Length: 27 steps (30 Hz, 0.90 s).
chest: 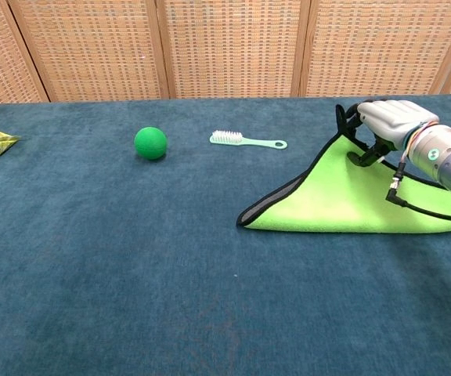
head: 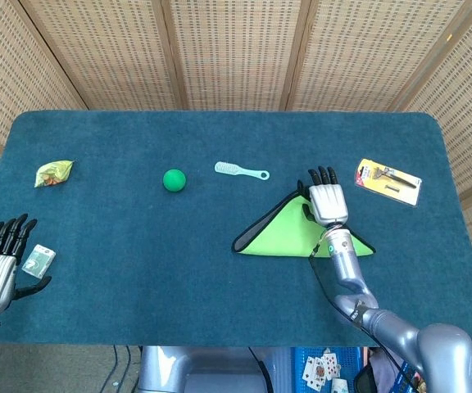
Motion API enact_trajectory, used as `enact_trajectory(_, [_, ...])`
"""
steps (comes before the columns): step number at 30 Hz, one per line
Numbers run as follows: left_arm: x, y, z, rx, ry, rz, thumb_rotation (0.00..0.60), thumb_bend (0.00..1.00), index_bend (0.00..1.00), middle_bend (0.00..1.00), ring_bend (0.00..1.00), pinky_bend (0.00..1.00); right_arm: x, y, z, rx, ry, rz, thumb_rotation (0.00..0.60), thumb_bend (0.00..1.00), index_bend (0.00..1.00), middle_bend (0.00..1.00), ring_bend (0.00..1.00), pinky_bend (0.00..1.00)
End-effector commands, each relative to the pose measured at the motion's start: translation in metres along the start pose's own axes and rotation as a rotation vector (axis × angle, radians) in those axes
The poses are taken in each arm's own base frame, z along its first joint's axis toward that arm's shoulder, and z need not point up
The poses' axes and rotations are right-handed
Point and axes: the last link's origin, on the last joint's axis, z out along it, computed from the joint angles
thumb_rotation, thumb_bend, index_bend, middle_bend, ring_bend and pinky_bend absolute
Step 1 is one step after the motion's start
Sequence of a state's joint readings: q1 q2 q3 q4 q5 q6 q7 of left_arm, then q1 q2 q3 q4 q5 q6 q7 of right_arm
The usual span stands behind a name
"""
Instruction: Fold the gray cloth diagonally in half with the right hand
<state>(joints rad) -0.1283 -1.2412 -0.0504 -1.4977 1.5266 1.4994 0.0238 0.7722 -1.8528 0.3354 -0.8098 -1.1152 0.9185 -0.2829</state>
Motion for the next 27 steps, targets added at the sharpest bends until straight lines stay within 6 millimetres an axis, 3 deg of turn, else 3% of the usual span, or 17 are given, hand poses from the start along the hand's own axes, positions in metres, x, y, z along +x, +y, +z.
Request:
enact_trajectory(1, [-0.001, 0.0, 0.0, 0.001, -0.002, 0.001, 0.6, 0.11, 0.0, 0.0, 0.0, 0.0, 0.0, 0.0, 0.002, -0.003, -0.003, 0.004, 0.6, 0.6, 0.63, 0.15, 0.0, 0.0])
enact_trajectory(27, [-0.003, 0.0, 0.001, 0.001, -0.012, 0.002, 0.6, 0.11, 0.0, 0.0, 0.0, 0.0, 0.006, 0.003, 0.016, -0.024, 0.007, -0.012, 0.6, 0.6, 0.63, 0.15, 0.0, 0.0])
